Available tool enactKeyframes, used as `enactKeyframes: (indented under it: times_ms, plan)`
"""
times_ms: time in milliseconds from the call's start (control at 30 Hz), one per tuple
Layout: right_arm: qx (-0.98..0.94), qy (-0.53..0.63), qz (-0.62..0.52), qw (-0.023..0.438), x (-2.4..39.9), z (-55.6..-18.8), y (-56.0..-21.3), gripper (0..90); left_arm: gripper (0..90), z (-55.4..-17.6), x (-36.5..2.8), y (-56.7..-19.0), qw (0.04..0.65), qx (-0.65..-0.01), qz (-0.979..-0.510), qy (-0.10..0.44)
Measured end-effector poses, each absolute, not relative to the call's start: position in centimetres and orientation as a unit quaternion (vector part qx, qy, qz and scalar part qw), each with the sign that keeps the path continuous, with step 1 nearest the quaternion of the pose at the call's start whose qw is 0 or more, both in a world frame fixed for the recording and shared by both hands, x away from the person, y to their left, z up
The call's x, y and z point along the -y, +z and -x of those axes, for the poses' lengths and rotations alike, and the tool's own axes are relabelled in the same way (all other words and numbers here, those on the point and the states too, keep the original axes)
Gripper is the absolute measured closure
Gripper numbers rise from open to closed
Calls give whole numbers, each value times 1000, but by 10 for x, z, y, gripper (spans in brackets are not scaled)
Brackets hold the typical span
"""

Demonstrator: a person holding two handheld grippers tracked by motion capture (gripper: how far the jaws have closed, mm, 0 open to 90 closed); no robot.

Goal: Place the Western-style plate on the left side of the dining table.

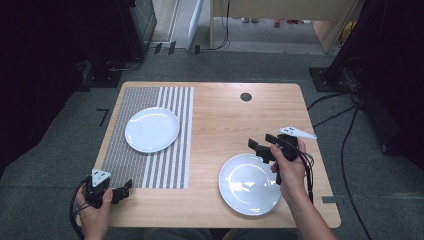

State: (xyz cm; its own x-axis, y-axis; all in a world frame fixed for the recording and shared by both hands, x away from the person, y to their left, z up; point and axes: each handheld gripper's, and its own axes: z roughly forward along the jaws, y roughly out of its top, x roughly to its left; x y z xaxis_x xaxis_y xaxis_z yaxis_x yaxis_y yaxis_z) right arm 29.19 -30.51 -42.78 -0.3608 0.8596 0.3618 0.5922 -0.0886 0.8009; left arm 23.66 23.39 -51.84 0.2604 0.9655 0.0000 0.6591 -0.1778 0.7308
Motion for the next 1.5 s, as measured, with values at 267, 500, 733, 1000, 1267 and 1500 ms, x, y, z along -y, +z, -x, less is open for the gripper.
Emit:
enactKeyframes:
  times_ms: [267, 500, 733, 1000, 1267, 1500]
  plan:
    - [-654, 484, -562, 151, 332, -280, -441, 204, 99, -237, -234, -518, 316, -557, -729, 242]
    - [-647, 475, -576, 155, 355, -269, -457, 204, 99, -237, -234, -518, 316, -558, -728, 242]
    - [-647, 464, -583, 162, 374, -258, -468, 202, 99, -237, -234, -518, 316, -558, -729, 242]
    - [-643, 448, -598, 169, 400, -241, -484, 199, 99, -237, -234, -518, 316, -557, -729, 242]
    - [-645, 429, -606, 182, 418, -229, -495, 195, 99, -237, -234, -518, 315, -557, -729, 242]
    - [-653, 406, -611, 188, 431, -219, -505, 181, 99, -237, -234, -518, 315, -557, -729, 242]
